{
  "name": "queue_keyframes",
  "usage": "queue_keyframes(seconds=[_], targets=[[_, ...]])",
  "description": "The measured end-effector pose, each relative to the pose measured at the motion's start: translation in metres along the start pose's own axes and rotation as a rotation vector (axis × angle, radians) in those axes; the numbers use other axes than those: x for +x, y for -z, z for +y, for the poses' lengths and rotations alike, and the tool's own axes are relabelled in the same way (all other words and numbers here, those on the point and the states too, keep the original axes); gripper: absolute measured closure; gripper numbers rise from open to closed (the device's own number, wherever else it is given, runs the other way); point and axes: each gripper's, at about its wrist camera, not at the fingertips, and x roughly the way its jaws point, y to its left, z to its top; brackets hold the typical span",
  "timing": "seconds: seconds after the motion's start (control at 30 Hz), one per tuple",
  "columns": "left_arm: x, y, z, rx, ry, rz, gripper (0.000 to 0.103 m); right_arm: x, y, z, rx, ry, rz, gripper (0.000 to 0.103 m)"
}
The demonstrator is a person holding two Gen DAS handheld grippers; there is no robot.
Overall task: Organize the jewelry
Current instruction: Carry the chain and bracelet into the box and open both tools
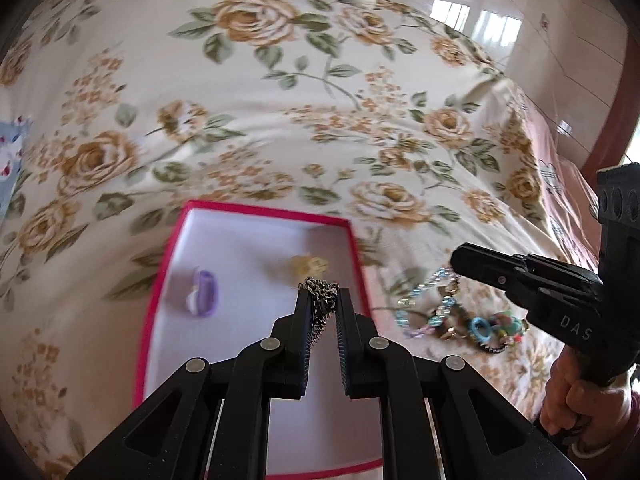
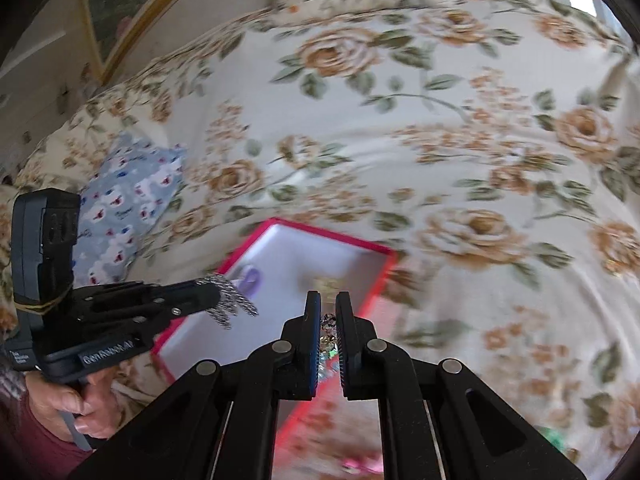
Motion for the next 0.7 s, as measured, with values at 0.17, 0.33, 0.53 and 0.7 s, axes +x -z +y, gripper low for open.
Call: queue_keyframes(seconds=[0.17, 0.33, 0.53, 0.7], targets=[[0.005, 0.003, 0.016, -0.025, -0.042, 0.019, 0.093, 0.036, -0.003, 0.032, -0.032, -0.064, 0.038, 0.096], [0.019, 0.002, 0.027, -0.045, -0.062, 0.037, 0.093, 0.065, -0.001, 0.047, -0.044, -0.092, 0.077, 0.096], [0.043, 0.005, 0.047, -0.081, -0.07, 0.069, 0.093, 0.087, 0.008, 0.039, -0.031, -0.076, 0.118, 0.096], [0.066, 0.013, 0.06, -0.108, -0.093, 0.112, 0.093, 0.102, 0.022, 0.023, -0.012, -0.052, 0.172, 0.096]])
